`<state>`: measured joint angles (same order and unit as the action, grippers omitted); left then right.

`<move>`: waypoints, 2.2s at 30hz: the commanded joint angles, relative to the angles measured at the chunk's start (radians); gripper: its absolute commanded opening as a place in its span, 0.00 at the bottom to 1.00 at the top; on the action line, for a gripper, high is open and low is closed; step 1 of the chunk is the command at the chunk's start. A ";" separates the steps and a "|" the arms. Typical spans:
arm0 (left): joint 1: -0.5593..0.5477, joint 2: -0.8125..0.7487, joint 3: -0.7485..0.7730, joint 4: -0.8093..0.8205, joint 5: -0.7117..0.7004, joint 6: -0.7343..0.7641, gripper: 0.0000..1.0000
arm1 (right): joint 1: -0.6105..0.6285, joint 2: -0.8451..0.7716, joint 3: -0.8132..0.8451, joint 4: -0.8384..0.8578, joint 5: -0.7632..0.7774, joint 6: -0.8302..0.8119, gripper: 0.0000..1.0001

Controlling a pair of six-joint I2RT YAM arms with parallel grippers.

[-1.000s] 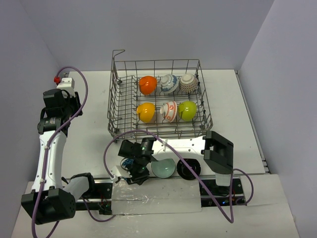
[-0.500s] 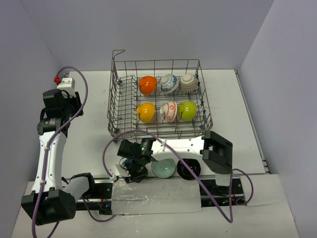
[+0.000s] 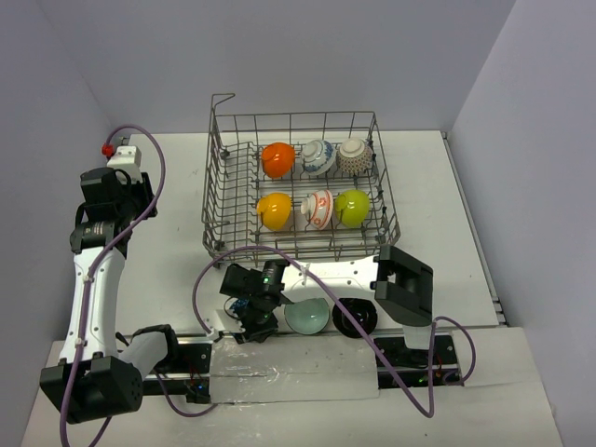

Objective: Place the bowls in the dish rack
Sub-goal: Pick up the bowl from the corner of the board.

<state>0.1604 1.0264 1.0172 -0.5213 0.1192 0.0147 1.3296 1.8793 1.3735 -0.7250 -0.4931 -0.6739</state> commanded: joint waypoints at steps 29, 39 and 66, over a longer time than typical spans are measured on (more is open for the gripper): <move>0.005 -0.045 -0.025 0.032 0.025 -0.005 0.41 | -0.006 0.004 -0.011 0.055 0.083 0.034 0.02; 0.005 -0.052 -0.032 0.035 0.016 -0.005 0.41 | -0.004 -0.008 -0.017 0.061 0.126 0.050 0.00; 0.008 -0.058 -0.022 0.027 0.027 -0.005 0.41 | -0.010 -0.152 -0.004 0.004 0.240 0.062 0.00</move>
<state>0.1604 0.9752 0.9855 -0.5201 0.1204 0.0147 1.3273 1.7966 1.3605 -0.6914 -0.2699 -0.6212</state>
